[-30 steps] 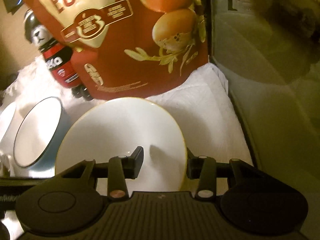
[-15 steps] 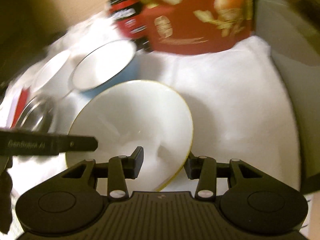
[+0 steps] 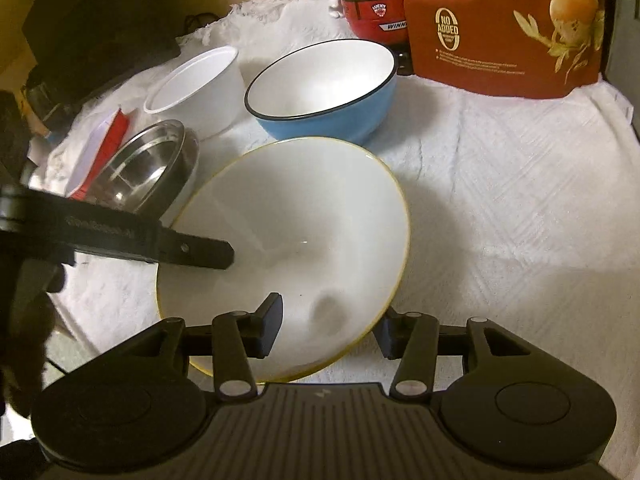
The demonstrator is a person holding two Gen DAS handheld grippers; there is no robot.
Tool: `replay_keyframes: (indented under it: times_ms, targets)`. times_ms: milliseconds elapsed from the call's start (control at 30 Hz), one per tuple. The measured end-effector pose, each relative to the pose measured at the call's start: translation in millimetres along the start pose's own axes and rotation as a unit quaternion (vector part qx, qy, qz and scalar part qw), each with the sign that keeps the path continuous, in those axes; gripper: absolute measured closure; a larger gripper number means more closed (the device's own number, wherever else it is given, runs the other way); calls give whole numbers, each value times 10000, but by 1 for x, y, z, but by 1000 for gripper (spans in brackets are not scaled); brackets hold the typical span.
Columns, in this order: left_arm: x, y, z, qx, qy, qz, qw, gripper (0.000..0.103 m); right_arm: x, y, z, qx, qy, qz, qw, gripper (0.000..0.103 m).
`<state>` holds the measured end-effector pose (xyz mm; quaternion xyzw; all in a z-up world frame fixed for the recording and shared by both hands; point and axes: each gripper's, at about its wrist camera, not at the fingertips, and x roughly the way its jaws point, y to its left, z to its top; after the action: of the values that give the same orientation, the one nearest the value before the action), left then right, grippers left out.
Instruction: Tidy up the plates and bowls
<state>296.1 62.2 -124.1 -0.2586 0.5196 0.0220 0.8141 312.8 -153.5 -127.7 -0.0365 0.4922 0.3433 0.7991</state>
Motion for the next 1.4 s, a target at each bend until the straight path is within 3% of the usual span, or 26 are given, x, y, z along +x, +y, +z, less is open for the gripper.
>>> replay_keyframes:
  times_ms: [167,400,667,867,933,1033,1167,1400]
  targets:
    - [5,-2,0,-20,-49,84,10000,82,-2,-9,13,13,-256,-116,9996,55]
    - [3,1,7,-64,-80,11,9999,81,11,-10,18,101,-137,-84,9998,58]
    - [-7,6,16,-17,-233,289,9993,79,16,0,12,291,69,276,9992,57]
    - [-4,4,14,67,-168,410,9990,80,16,7,13,77,-29,254,9996,56]
    - [-8,3,14,110,-239,379,9989,80,16,6,12,63,-25,209,9998,56]
    - [-21,0,17,352,-470,617,9964,79,10,6,13,-76,-147,60,9998,56]
    - [-46,-1,27,444,-866,529,9938,79,-5,4,20,-413,-476,-291,9976,56]
    - [-62,0,52,350,-1125,467,9919,79,-27,0,45,-770,-944,-787,9894,45]
